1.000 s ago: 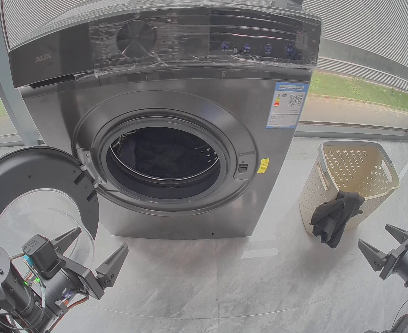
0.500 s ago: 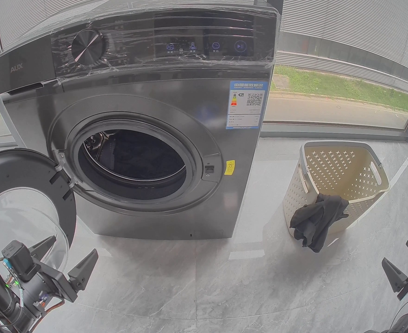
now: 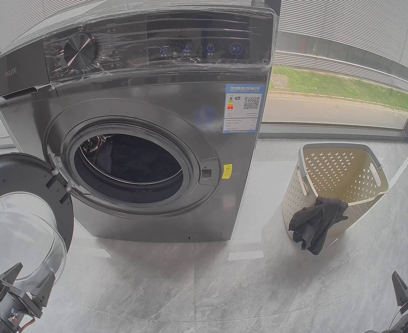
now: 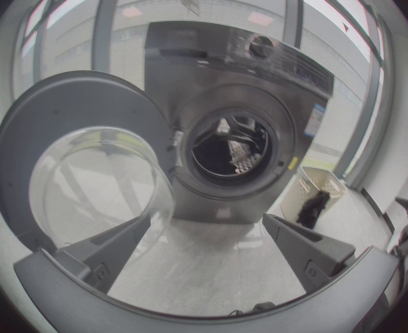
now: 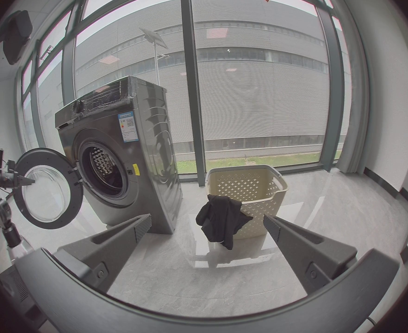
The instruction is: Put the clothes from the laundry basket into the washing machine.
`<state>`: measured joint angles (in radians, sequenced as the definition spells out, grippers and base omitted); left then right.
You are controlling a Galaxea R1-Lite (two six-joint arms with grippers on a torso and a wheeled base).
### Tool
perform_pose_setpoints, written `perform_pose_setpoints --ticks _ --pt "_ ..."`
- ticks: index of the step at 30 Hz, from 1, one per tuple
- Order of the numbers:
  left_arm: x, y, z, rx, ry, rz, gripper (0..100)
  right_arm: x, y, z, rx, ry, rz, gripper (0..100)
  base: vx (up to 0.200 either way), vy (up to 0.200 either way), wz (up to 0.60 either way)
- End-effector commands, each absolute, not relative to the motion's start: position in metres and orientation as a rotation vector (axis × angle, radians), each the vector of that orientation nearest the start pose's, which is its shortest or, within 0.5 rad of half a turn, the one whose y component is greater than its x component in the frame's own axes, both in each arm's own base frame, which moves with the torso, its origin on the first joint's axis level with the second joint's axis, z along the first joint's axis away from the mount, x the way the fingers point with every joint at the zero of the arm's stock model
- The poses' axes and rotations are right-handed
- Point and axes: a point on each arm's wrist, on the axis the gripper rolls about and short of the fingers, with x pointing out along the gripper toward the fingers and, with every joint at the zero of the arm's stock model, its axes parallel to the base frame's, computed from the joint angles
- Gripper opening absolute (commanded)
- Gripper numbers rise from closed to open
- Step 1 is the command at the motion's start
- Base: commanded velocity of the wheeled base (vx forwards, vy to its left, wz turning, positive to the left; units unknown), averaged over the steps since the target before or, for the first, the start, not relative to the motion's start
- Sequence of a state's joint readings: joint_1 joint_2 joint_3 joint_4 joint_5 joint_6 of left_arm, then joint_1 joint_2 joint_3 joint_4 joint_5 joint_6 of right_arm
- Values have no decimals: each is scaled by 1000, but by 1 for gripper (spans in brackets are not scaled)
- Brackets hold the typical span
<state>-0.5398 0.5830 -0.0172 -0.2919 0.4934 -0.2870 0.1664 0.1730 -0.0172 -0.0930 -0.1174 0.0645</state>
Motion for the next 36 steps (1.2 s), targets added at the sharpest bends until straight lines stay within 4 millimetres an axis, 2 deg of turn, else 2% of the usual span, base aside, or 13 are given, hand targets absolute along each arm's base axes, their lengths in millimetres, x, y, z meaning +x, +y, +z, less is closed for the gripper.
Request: perform_pose_setpoints --ticks 1,5,6,8,18,22,25,28,31,36 --pt "17 5 103 -214 132 146 100 -14 -5 83 27 47 -22 100 0 0 0" --pt "6 9 96 -228 102 275 100 -14 -5 83 21 48 -21 100 0 0 0" --pt "-2 11 89 -235 99 330 100 -14 -5 83 23 48 -15 100 0 0 0" --pt "-5 11 88 -242 78 332 100 -14 -5 83 23 48 -11 100 0 0 0" --pt "-11 6 85 -116 76 23 100 -14 -3 81 30 75 68 100 0 0 0" --pt "-15 4 84 -80 39 82 100 -14 -3 81 30 75 69 100 0 0 0" --pt "-19 3 83 -74 -7 110 100 -14 -3 81 30 76 71 100 0 -200 0" --pt "-21 0 83 -49 -12 -5 100 -14 -3 80 24 81 75 100 0 -200 0" --pt "-24 -1 83 -39 -16 -63 100 -14 -3 80 24 81 74 100 0 0 0" --pt "-23 0 76 -15 -2 11 100 -14 -3 80 25 81 71 100 0 0 0"
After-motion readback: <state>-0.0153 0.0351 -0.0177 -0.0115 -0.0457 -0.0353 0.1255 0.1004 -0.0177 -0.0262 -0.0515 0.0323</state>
